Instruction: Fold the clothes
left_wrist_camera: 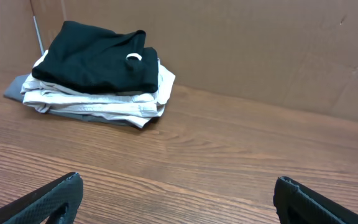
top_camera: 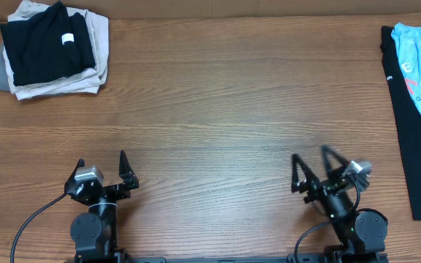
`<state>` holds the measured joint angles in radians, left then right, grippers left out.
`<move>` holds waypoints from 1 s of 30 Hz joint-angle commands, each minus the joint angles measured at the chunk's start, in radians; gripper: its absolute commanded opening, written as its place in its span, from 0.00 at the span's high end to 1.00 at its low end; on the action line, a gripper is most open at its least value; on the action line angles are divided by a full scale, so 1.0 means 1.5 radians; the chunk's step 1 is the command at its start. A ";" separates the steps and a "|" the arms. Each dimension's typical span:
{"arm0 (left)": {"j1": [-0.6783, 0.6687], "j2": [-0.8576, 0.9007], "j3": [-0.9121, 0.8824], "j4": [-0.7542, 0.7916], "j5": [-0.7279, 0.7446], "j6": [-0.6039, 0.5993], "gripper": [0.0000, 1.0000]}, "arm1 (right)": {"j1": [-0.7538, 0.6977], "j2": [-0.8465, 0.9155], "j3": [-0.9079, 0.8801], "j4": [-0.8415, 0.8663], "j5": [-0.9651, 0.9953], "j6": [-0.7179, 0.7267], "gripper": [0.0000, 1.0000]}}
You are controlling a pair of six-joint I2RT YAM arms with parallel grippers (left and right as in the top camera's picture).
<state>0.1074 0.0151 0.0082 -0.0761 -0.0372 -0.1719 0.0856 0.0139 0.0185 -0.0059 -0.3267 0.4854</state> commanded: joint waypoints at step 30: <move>0.006 -0.007 -0.002 0.001 0.008 0.018 0.00 | -0.008 0.629 0.646 -0.080 0.381 -0.236 0.00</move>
<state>0.1074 0.0128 0.0082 -0.0765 -0.0338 -0.1719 0.0853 0.7658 0.8055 -0.0372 0.0391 0.3248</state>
